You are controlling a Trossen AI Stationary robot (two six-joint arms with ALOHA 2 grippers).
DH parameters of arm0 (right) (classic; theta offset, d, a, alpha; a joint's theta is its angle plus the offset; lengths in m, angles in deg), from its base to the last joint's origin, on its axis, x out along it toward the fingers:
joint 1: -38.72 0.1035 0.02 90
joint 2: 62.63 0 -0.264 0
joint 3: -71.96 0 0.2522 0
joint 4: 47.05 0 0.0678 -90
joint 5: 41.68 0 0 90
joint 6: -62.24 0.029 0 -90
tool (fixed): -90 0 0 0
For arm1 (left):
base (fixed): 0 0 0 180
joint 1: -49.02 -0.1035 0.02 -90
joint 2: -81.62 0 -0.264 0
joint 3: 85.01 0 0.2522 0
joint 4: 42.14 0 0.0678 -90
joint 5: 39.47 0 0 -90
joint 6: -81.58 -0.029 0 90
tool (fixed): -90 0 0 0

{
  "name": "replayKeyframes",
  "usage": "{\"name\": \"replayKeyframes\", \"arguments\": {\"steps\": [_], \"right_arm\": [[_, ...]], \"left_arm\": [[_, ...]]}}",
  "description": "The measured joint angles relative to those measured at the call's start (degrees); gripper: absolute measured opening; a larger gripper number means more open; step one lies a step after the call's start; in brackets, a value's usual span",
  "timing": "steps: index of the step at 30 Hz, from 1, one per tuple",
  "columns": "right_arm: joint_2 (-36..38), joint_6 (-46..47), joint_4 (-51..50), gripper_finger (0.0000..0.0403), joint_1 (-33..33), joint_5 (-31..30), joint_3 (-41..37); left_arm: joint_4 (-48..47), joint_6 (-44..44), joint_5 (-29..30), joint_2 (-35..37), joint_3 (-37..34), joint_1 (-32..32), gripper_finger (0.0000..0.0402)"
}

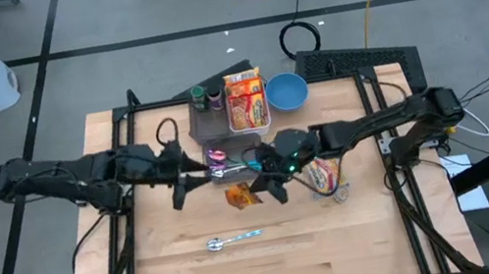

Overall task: Pick & Place Food Item
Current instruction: Put the orange seasoning pack into the top black bin

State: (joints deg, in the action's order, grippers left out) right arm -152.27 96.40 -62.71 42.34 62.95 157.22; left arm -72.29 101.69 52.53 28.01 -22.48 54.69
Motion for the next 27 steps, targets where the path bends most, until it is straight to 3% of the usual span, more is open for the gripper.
{"name": "replayKeyframes", "arguments": {"steps": [4,9,17,22,27], "right_arm": [[3.9,-2.2,-1.7,0.0000,-1.5,5.2,0.0],[6.8,-3.9,-3.7,0.0000,-2.8,12.4,0.6],[9.7,-10.1,-11.8,0.0000,-2.8,14.2,3.4],[13.1,-12.6,-16.1,0.0000,-2.8,14.2,3.3],[15.1,-13.0,-16.6,0.0000,-2.8,14.2,3.3]], "left_arm": [[2.9,-1.6,-3.8,-3.5,4.4,-2.1,0.0179],[6.1,-1.6,-13.0,-13.5,12.0,-4.2,0.0179],[5.8,-3.6,-23.1,-29.1,27.8,-5.8,0.0179],[1.9,-6.1,-24.3,-33.1,34.4,-6.0,0.0179],[1.5,-7.6,-24.2,-34.6,35.8,-6.2,0.0179]]}}
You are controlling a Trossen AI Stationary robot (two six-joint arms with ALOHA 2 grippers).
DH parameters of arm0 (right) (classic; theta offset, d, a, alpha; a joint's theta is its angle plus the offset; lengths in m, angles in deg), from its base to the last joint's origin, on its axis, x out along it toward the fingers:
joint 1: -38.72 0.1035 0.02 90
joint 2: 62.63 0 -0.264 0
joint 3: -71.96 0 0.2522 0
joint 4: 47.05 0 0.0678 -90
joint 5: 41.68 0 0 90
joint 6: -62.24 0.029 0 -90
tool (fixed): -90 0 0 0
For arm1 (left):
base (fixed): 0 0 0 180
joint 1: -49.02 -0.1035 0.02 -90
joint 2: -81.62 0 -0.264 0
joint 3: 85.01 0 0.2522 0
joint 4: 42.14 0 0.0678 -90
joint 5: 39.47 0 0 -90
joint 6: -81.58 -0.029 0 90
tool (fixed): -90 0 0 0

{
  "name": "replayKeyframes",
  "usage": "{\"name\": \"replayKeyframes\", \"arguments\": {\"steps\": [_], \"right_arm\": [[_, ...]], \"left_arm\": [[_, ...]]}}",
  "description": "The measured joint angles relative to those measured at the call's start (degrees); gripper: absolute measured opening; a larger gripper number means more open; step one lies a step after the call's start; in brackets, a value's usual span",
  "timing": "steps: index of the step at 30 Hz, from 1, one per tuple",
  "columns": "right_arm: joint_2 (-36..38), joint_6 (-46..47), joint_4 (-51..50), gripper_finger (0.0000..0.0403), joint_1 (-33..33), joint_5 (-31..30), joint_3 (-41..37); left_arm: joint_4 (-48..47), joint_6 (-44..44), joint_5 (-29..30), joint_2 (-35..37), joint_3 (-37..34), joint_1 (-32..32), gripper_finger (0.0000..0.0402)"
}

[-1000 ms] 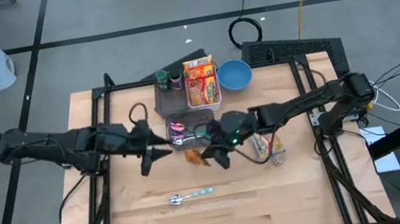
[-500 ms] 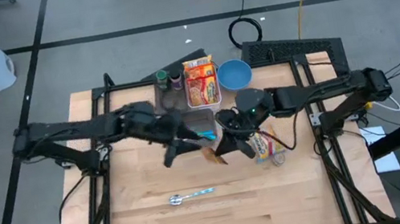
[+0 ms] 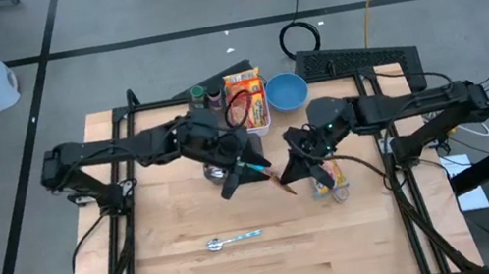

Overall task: Pick & Place Food Item
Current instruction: Put the orange seasoning pack into the top black bin

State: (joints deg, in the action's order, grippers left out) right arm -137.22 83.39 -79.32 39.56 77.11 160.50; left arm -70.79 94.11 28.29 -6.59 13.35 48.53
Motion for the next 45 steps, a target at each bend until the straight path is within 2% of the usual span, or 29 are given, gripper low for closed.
{"name": "replayKeyframes", "arguments": {"steps": [9,33,37,45], "right_arm": [[-0.4,-1.6,0.6,0.0000,-0.1,0.0,0.0],[-0.5,-2.8,1.1,0.0000,-2.8,1.5,0.0],[-0.5,-2.8,1.1,0.0000,-2.8,1.5,0.0],[-0.5,-2.8,1.0,0.0000,-2.8,1.5,0.0]], "left_arm": [[4.8,3.5,-3.8,-3.4,0.0,-1.2,0.0179],[0.1,2.6,-4.7,-3.4,0.0,-1.7,0.0175],[0.0,2.6,-4.7,-3.4,0.0,-2.1,0.0142],[0.1,1.4,-5.9,-3.4,0.0,-2.7,0.0042]]}}
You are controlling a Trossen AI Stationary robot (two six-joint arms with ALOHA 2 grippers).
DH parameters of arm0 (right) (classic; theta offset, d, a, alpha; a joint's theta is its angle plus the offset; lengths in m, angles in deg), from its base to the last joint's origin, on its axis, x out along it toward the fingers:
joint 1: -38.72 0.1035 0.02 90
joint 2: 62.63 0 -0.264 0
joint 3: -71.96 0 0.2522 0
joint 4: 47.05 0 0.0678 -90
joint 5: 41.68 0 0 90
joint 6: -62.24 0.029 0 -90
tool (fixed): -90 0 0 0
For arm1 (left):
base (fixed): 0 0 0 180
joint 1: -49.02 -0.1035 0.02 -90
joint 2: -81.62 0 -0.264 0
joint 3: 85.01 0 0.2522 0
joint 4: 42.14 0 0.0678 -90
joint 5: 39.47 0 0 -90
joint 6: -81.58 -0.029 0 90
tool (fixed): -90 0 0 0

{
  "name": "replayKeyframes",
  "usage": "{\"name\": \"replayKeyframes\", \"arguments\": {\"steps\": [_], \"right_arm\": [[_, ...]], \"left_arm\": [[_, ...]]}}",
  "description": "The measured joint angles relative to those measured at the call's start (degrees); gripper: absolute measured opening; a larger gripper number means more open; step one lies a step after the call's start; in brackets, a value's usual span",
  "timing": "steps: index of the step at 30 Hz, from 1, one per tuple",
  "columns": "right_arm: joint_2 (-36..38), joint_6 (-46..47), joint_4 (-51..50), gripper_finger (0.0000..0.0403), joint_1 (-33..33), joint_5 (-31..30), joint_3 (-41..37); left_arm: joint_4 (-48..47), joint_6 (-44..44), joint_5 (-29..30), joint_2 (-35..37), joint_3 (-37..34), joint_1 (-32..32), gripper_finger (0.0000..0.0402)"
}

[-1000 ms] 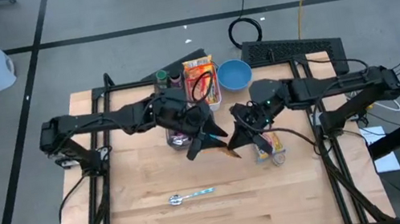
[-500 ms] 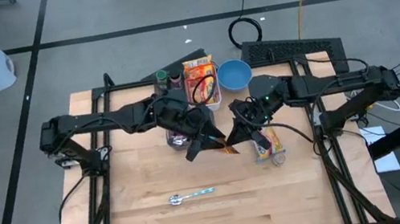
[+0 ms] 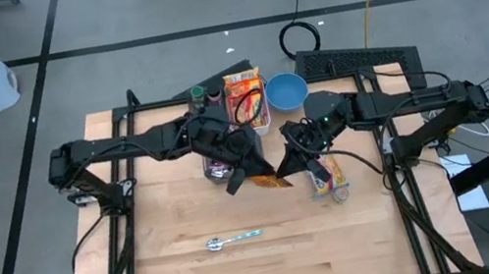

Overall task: Pick & Place Food Item
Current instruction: Put the orange seasoning pack into the top black bin

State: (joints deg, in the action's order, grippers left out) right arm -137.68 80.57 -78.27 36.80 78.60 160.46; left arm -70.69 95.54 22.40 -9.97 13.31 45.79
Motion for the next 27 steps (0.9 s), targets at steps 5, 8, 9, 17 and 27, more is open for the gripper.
{"name": "replayKeyframes", "arguments": {"steps": [5,8,9,17,27], "right_arm": [[0.0,0.0,0.0,0.0000,0.0,0.0,0.0],[0.0,0.0,0.0,0.0000,0.0,0.0,0.0],[0.0,0.0,0.0,0.0000,0.0,0.0,0.0],[0.0,2.0,0.1,0.0027,0.0,0.0,0.0],[0.2,3.2,0.1,0.0166,-1.6,-0.1,0.0]], "left_arm": [[0.0,-0.5,-1.5,0.0,0.0,-0.1,0.0008],[0.0,-1.3,-1.9,0.0,0.0,-0.1,0.0006],[0.1,-1.3,-1.9,0.0,0.0,-0.1,0.0004],[-0.1,-1.1,-2.0,0.0,0.0,-0.4,0.0003],[-0.6,0.9,-2.5,1.2,-0.1,-2.8,0.0002]]}}
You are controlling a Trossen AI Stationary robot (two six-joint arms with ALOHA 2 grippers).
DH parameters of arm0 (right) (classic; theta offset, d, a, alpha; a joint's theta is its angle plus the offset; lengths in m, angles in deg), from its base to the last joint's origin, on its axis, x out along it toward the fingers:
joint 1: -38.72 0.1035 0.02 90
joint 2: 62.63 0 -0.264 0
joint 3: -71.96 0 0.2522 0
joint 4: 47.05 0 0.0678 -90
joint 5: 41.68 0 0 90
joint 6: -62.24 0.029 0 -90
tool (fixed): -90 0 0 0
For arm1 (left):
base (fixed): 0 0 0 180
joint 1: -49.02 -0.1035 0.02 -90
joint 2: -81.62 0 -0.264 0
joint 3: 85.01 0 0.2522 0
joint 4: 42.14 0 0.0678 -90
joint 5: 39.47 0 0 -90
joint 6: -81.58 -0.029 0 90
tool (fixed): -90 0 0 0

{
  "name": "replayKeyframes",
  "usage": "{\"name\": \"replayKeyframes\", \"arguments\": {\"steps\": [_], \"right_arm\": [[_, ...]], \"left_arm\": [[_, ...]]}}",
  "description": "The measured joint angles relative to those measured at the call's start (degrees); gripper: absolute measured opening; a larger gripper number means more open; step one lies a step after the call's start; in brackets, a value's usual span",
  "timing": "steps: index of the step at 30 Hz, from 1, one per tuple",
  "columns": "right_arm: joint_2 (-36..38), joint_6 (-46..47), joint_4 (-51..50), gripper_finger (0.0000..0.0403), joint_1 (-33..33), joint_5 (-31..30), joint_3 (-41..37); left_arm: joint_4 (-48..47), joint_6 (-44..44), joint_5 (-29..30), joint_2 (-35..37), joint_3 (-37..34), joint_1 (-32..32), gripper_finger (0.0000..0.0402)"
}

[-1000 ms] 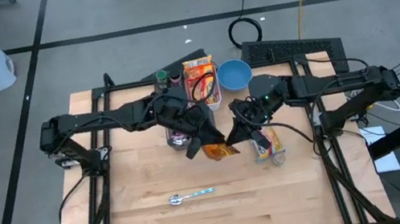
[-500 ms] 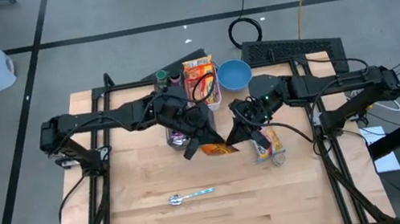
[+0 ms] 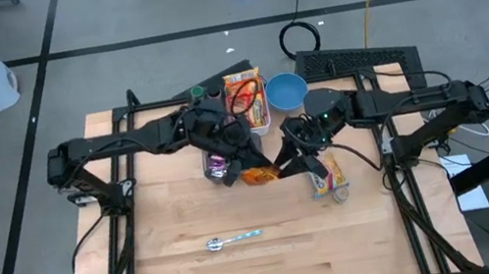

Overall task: Pick & Place Food Item
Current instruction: Put the orange seasoning pack into the top black bin

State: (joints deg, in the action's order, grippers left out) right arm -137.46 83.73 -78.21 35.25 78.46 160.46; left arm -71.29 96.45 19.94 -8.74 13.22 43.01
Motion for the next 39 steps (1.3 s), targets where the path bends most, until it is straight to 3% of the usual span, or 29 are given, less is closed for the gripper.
{"name": "replayKeyframes", "arguments": {"steps": [9,18,28,31,35,39], "right_arm": [[4.2,-1.4,-1.5,0.0229,-5.6,-0.2,0.0],[11.5,-6.4,-4.1,0.0223,-10.9,-8.0,-1.4],[17.4,-3.1,1.1,0.0217,-13.1,-7.8,-12.5],[19.0,0.5,9.2,0.0216,-13.1,-7.8,-17.6],[20.3,6.7,20.8,0.0210,-13.1,-8.0,-24.5],[20.7,11.4,27.7,0.0206,-13.1,-9.2,-29.5]], "left_arm": [[-5.3,0.9,4.2,5.7,-0.1,-4.7,0.0002],[-7.9,-3.0,15.7,16.4,0.0,-12.7,0.0001],[-7.3,-4.3,17.1,19.2,-1.1,-20.1,0.0001],[-2.9,-3.3,16.6,19.2,-5.0,-21.9,0.0002],[8.6,1.1,12.5,19.5,-13.7,-24.3,0.0001],[20.4,4.3,12.2,21.9,-22.5,-26.3,0.0002]]}}
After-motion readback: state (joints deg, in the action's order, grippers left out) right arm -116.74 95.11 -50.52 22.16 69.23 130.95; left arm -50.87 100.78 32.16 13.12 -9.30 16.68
